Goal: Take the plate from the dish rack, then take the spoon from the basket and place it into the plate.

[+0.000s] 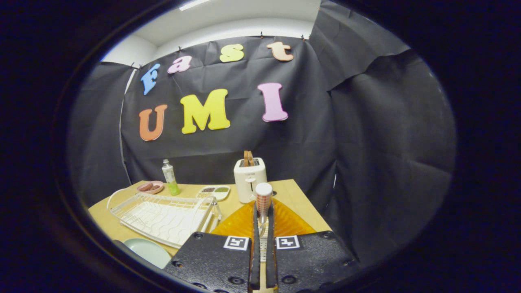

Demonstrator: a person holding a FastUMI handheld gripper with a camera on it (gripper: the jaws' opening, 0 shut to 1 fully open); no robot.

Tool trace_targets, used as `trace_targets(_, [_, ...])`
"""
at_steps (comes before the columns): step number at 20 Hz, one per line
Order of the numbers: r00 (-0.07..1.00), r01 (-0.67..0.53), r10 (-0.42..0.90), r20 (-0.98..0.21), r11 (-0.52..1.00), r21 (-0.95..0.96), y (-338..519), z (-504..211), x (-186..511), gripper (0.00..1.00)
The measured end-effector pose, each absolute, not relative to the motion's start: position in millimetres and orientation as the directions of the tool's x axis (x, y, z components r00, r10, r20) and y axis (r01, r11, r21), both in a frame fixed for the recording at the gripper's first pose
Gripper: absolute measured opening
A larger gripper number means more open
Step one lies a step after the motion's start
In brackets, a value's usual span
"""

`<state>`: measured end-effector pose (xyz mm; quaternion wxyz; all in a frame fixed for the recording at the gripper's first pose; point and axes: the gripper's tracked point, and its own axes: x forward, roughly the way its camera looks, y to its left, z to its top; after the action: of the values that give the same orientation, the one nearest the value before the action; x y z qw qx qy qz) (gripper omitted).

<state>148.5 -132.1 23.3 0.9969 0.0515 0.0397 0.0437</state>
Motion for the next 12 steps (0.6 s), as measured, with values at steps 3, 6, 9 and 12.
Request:
trace_targets(3, [0.991,-0.122,0.126,-0.037,0.988,0.094,-112,53,118,0.11])
trace_targets(6, [0.978,-0.198,0.203,-0.045,0.975,0.105,-80,64,90,0.11])
trace_targets(9, [0.948,-0.299,0.309,-0.078,0.948,0.112,-34,64,64,0.11])
trace_targets(12, [0.917,-0.373,0.377,-0.126,0.926,0.06,9,49,40,0.11])
